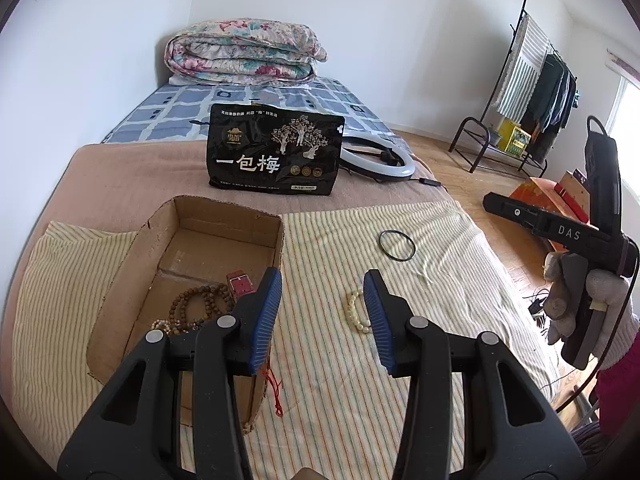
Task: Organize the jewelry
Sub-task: 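Open the right tool over the box and move the left tool toward the white bead bracelet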
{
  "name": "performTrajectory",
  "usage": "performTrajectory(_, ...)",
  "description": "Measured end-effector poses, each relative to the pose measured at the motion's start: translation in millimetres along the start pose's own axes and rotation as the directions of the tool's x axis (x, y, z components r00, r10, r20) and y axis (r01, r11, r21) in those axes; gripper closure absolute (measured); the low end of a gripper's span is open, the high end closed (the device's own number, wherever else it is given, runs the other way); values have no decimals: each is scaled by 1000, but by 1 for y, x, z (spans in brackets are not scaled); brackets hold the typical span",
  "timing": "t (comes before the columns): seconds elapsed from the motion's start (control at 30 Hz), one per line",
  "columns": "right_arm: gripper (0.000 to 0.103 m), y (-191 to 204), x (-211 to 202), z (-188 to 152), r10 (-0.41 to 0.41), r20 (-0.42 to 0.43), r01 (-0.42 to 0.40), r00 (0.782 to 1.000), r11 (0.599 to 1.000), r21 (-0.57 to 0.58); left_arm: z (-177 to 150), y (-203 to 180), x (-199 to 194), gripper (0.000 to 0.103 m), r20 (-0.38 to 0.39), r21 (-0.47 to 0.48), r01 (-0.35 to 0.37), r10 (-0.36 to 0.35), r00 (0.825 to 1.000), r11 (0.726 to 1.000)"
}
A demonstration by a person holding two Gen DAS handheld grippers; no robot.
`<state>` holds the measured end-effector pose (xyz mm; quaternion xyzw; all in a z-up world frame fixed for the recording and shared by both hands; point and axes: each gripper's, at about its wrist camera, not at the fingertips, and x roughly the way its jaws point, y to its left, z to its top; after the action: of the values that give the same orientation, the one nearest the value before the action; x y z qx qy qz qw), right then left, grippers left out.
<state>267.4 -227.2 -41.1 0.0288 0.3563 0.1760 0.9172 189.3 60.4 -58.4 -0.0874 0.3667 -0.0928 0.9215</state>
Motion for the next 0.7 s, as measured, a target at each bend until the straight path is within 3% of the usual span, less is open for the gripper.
performTrajectory(0.37,13,-43,22,-34,-60,-101,61,993,998,7,8,15,16,60,-32,-53,-14,12,999,998)
performTrajectory(0.7,15,-35,35,-65,-12,-205,-5,979,996,-84,-1,-16,45,60,-91,15,30,-29,995,999)
